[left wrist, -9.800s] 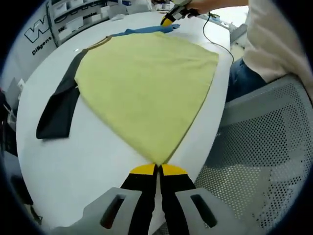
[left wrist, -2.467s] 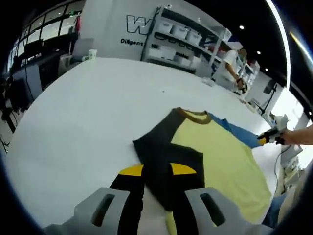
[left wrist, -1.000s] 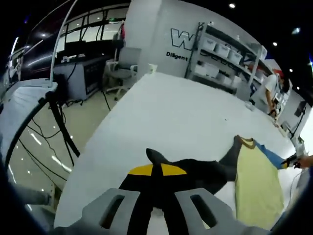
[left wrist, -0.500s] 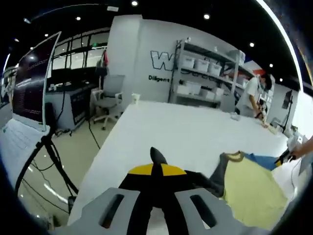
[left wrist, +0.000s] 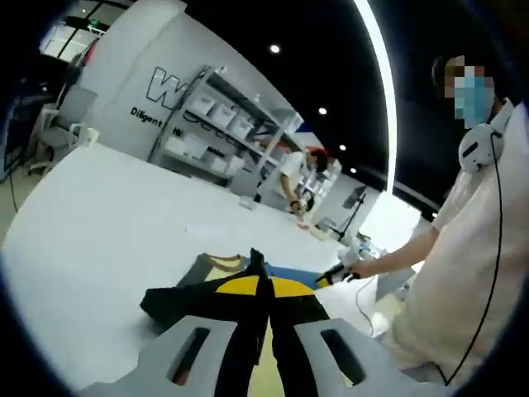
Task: Fold the garment on the visible template until the final outline fits inside the template.
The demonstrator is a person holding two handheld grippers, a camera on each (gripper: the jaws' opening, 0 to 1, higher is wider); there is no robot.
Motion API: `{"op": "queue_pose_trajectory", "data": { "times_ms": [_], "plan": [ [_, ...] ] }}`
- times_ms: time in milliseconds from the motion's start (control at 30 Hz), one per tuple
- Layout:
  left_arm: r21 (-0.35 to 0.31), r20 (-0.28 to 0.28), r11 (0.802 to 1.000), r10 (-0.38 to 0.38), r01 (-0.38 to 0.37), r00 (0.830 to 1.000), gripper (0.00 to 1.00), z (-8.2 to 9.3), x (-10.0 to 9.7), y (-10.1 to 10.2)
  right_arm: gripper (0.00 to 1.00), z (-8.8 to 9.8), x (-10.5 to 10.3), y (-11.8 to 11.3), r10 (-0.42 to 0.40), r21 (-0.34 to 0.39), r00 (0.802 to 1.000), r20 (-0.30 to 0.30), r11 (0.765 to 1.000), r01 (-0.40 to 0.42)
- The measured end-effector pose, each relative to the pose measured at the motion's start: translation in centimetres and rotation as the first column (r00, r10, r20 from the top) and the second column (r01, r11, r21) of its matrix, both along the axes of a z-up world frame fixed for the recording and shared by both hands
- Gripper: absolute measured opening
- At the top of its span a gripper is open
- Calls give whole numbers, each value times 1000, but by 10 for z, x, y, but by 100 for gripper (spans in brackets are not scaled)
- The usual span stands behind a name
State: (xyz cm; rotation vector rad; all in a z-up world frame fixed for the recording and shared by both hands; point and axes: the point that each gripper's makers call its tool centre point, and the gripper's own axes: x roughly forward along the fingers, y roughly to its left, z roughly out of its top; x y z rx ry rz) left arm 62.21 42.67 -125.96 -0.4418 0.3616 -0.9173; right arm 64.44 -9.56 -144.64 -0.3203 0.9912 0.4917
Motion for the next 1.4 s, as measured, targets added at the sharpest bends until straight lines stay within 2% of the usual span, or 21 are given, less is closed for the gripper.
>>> {"op": "queue_pose_trajectory", "data": {
  "times_ms": [133,200,233,300,367,400,433,500,533,633,700,767,867,933,1000,1033,1100,1200,1267,1333,1400],
  "plan": [
    [41,60,996,73,-76,996,0,8,29,-19,13,0,0,0,1,-1,1000,-5,1000,-1],
    [-33,114,999,0,4,993,0,38,28,-44,13,0,0,0,5,-3,1000,-9,1000,-6],
    [-61,130,995,-70,79,989,0,50,21,-63,13,0,0,0,5,-4,1000,-9,1000,-5],
    [-55,127,985,-157,165,979,0,54,9,-85,12,0,0,0,0,0,1000,-7,1000,0],
    [-50,103,958,-277,283,955,0,51,-11,-111,12,0,0,0,-4,4,1000,-4,1000,4],
    [-42,75,935,-348,351,935,0,44,-26,-124,12,0,0,0,-5,5,1000,-3,1000,5],
    [-32,54,924,-378,380,924,0,36,-34,-130,12,0,1,-1,-6,6,1000,-1,1000,6],
    [8,-35,883,-468,469,883,0,9,-59,-140,12,0,1,-1,-9,9,1000,1,1000,9],
    [44,-95,860,-502,508,860,0,-11,-72,-141,12,0,2,-1,-9,10,1000,1,1000,9],
    [132,-211,813,-535,567,818,0,-56,-90,-130,12,0,2,-1,-7,9,1000,1,1000,7],
    [235,-282,766,-536,599,796,0,-86,-102,-120,12,0,2,-1,-6,8,1000,0,1000,6],
    [317,-308,742,-508,591,804,0,-110,-104,-110,12,0,2,-1,-6,9,1000,0,1000,6],
    [274,-299,784,-481,557,824,1,-111,-106,-114,12,-1,2,-1,-6,9,1000,0,1000,6],
    [270,-309,835,-397,480,864,1,-113,-97,-109,12,-1,2,-1,-6,9,1000,-1,1000,7],
    [254,-330,882,-307,398,893,1,-116,-90,-97,12,-1,2,-1,-9,10,1000,-1,1000,9],
    [248,-326,896,-280,368,903,1,-115,-88,-93,12,-1,2,-2,-9,10,1000,0,1000,9],
    [201,-353,929,-227,311,908,2,-112,-91,-84,12,-1,3,-2,-12,12,1000,1,1000,12],
    [204,-379,933,-203,295,903,4,-116,-104,-68,12,-1,2,-2,-12,13,1000,3,1000,11],
    [172,-378,940,-213,295,901,5,-110,-110,-68,12,0,2,-1,-9,12,1000,2,1000,9],
    [140,-382,938,-244,317,891,12,-105,-120,-73,12,0,2,-1,-7,10,1000,-1,1000,7],
    [160,-410,934,-233,321,882,20,-110,-125,-74,11,0,3,-1,-7,8,1000,-1,1000,7]
  ]
}}
